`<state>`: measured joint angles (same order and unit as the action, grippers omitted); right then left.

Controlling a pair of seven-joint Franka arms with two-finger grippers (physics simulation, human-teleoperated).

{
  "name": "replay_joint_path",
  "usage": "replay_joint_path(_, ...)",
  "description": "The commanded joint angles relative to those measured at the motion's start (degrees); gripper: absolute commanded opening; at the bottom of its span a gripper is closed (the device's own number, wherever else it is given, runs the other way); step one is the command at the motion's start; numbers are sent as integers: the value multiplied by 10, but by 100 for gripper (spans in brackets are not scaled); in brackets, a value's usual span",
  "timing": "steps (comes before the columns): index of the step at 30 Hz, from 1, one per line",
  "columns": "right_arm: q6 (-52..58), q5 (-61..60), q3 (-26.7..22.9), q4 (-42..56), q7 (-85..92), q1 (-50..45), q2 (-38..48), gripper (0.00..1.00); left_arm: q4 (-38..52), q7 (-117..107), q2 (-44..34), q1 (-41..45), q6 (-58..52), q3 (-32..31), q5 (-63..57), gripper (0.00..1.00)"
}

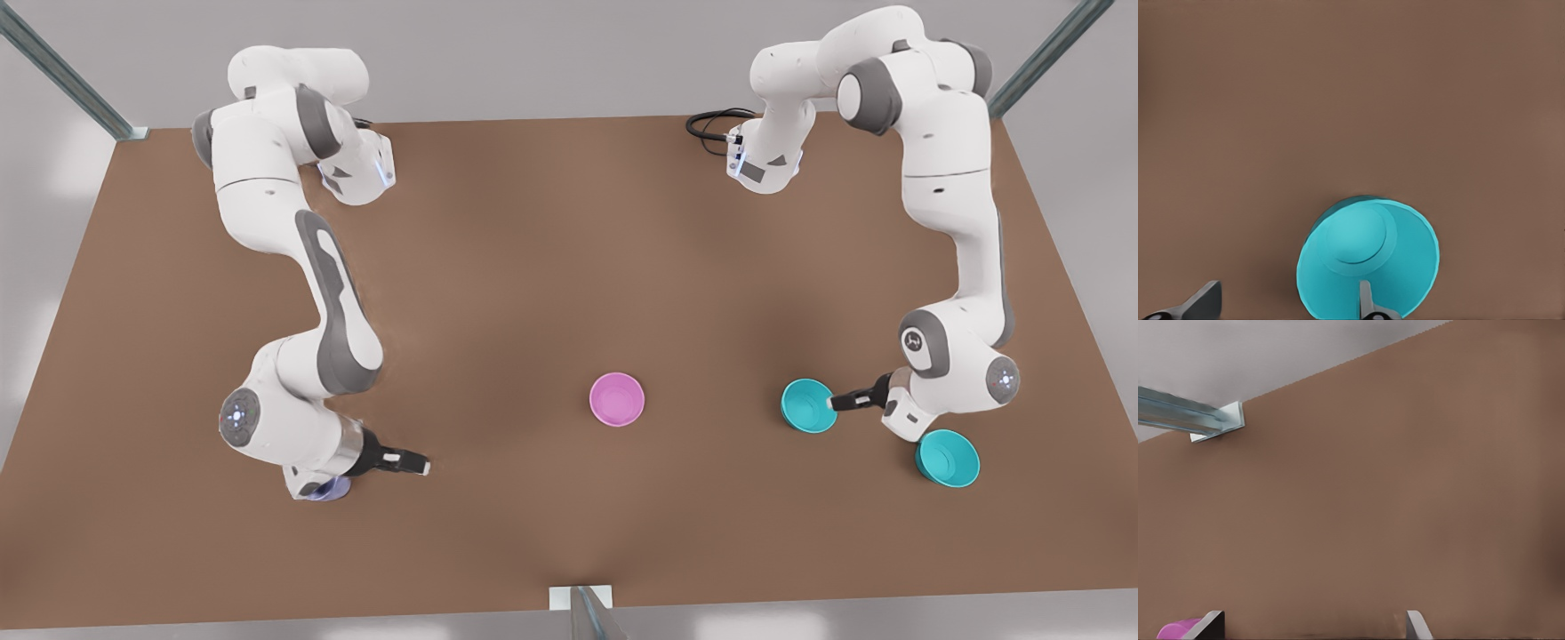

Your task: Stack the blue bowl on the pink bowl

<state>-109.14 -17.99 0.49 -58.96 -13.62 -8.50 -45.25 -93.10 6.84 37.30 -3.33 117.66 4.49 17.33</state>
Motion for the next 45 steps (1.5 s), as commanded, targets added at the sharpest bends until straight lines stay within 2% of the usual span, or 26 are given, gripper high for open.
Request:
replay_joint_path(1, 359, 186, -2, 63, 81, 31, 10, 100, -1, 264, 8, 0, 49, -3, 10, 100)
replay_joint_path(3, 440, 272, -18, 73, 190, 56, 96, 100, 0, 263, 29, 0, 57, -3, 31, 100)
replay_joint_path(5, 535, 271, -30, 62, 186, 56, 230, 100, 0, 257, 43, 0, 67, -3, 55, 100)
replay_joint_path(6, 534, 274, -29, 46, 184, 52, 274, 100, 0, 257, 46, 0, 67, -2, 54, 100)
replay_joint_path(7, 517, 270, -27, -33, 185, 53, 342, 100, 0, 256, 51, 1, 71, -2, 54, 100)
replay_joint_path(8, 495, 269, -26, -66, 184, 52, 369, 100, 0, 254, 52, 2, 74, -3, 54, 99)
replay_joint_path(9, 486, 270, -26, -70, 184, 52, 367, 100, 0, 251, 52, 3, 74, -3, 54, 65)
replay_joint_path(10, 486, 269, -26, -70, 183, 52, 362, 100, 0, 249, 52, 3, 72, -3, 54, 46)
replay_joint_path(12, 485, 268, -25, -70, 183, 52, 359, 100, 1, 237, 50, 4, 65, -3, 54, 22)
replay_joint_path(19, 488, 269, -25, -70, 183, 54, 356, 100, 5, 185, 43, 15, 63, -9, 51, 21)
replay_joint_path(20, 490, 268, -25, -69, 183, 55, 353, 100, 13, 151, 37, 25, 55, -9, 50, 21)
replay_joint_path(21, 490, 268, -25, -69, 183, 55, 351, 100, 53, 108, 39, 30, -5, -9, 52, 21)
replay_joint_path(22, 490, 267, -25, -68, 183, 55, 352, 100, 104, 45, 37, 42, -74, -9, 51, 21)
replay_joint_path(23, 490, 268, -25, -68, 183, 55, 351, 100, 129, 7, 37, 60, -97, -9, 49, 21)
replay_joint_path(26, 492, 267, -25, -69, 183, 57, 352, 100, 159, -117, 15, 168, -118, -9, 48, 21)
replay_joint_path(29, 490, 268, -25, -70, 184, 57, 355, 100, 194, -227, 43, 259, -89, -9, 47, 21)
replay_joint_path(32, 479, 266, -23, -86, 183, 67, 366, 100, 197, -297, 62, 308, -20, -9, 49, 21)
replay_joint_path(35, 464, 266, -16, -111, 183, 74, 381, 100, 199, -313, 66, 315, -18, -9, 47, 21)
replay_joint_path(45, 469, 265, -15, -106, 184, 74, 371, 100, 189, -305, 86, 315, -1, -9, 48, 21)
